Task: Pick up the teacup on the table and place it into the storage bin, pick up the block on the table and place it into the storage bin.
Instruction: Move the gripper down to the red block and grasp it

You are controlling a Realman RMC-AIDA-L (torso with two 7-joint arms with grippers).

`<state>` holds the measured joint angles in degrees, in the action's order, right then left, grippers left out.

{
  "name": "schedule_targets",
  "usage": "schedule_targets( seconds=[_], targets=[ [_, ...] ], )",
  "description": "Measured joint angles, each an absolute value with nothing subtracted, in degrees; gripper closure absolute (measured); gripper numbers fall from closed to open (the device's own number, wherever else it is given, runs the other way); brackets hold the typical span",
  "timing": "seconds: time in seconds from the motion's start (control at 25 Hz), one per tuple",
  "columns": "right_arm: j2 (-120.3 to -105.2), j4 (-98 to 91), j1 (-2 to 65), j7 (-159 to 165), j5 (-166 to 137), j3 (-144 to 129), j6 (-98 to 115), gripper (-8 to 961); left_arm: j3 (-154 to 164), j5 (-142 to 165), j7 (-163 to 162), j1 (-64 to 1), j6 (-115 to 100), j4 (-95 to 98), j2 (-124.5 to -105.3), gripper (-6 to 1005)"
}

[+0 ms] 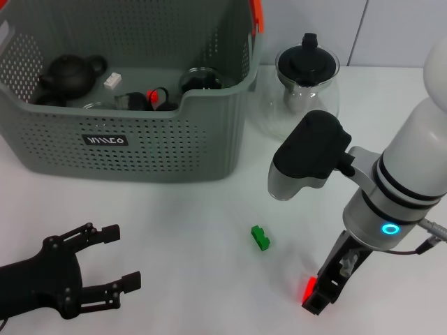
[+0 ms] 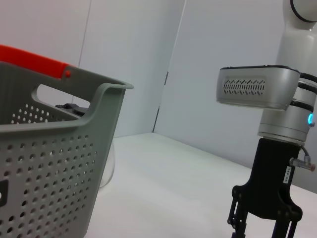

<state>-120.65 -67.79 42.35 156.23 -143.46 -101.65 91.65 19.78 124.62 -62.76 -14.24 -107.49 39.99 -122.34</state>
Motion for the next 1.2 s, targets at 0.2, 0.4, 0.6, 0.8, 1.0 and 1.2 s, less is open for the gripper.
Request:
schedule_targets(
  seconds=[0.2, 0.4, 0.6, 0.8, 1.0, 1.2],
  targets=[
    [-120.61, -67.79, 42.37, 156.22, -143.52, -103.24, 90.31, 313, 19.78, 124.63, -62.77, -14.24, -107.49, 39.99, -122.35, 78],
    [-120.66, -67.64, 42.38, 156.34, -143.73, -104.27, 89.59, 313, 19.78, 124.63, -62.82, -14.24, -107.49, 39.99, -122.34, 78],
    [-120.68, -67.32, 42.43, 156.35, -143.82, -104.33, 89.17, 313, 19.78, 124.63, -62.84, -14.18, -107.49, 39.99, -122.34, 78],
    [-120.73, -67.25, 42.36, 156.36, -144.51, -104.62, 88.58, 313, 19.78, 124.63, -62.84, -14.15, -107.49, 39.99, -122.34, 78],
    [-120.76, -67.17, 42.36, 156.36, -144.51, -104.99, 88.15, 313, 19.78, 124.63, -62.84, -14.15, -107.49, 39.99, -122.34, 78],
    [-120.76, -67.09, 42.36, 156.08, -144.39, -105.66, 88.06, 314, 19.78, 124.63, -62.84, -14.15, -107.49, 39.99, -122.34, 78]
  ],
)
